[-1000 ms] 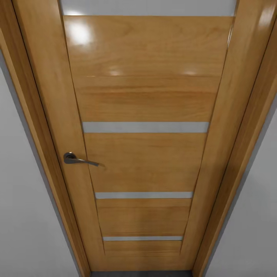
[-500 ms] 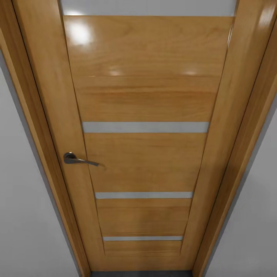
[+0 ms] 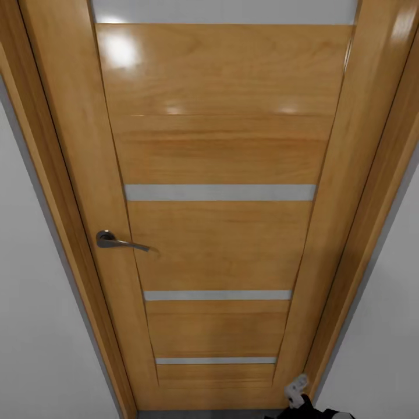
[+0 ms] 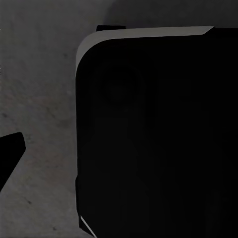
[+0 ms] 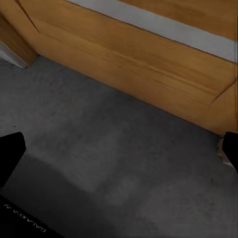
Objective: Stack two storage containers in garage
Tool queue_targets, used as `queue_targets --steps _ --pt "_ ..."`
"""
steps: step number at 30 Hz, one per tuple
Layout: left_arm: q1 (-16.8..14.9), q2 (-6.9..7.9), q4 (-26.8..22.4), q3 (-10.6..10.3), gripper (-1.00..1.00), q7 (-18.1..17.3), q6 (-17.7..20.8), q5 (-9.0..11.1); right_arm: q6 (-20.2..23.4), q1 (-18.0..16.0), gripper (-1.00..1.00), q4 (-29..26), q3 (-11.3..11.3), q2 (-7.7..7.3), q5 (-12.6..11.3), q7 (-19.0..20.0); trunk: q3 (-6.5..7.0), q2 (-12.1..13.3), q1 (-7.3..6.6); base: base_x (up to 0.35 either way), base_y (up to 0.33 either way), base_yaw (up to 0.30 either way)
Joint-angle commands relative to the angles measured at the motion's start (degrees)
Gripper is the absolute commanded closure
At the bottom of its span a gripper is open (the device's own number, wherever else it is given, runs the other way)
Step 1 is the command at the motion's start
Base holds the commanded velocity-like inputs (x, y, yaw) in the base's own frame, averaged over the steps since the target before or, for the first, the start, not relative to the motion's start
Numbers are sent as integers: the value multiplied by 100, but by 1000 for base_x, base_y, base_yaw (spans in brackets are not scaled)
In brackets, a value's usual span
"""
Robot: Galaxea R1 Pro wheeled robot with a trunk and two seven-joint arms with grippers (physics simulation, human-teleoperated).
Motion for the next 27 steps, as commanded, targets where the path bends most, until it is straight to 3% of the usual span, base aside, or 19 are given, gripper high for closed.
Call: queue_targets --steps 1,4,11,12,14,15,21,27 --pt "-1 -1 -1 4 -100 1 -15 10 122 -97 -100 -72 8 11 -27 -2 -6 -3 0 0 0 0" --pt "-1 -1 -1 4 -100 1 -12 10 445 -378 -100 -252 13 47 -27 -5 -6 -3 0 0 0 0" --pt "-1 -7 -1 4 -100 1 -7 10 713 -515 -100 -945 16 142 3 -79 -6 -3 0 0 0 0" --pt "-1 -7 -1 4 -100 1 -6 10 765 -647 -100 -1347 16 214 13 -219 -6 -3 0 0 0 0" --pt "-1 -7 -1 4 -100 1 -6 10 886 -734 -100 -1491 16 268 15 -269 -6 -3 0 0 0 0" --pt "-1 -7 0 4 -100 1 -6 10 1131 -855 -100 -1650 16 398 22 -326 -6 -3 0 0 0 0" --pt "-1 -7 1 4 -100 1 -6 10 1487 -1002 -100 -1943 18 780 53 -638 -6 -3 0 0 0 0" --pt "-1 -7 -1 4 -100 1 -6 10 1642 -1249 -100 -2032 30 1017 60 -943 -6 -3 0 0 0 0"
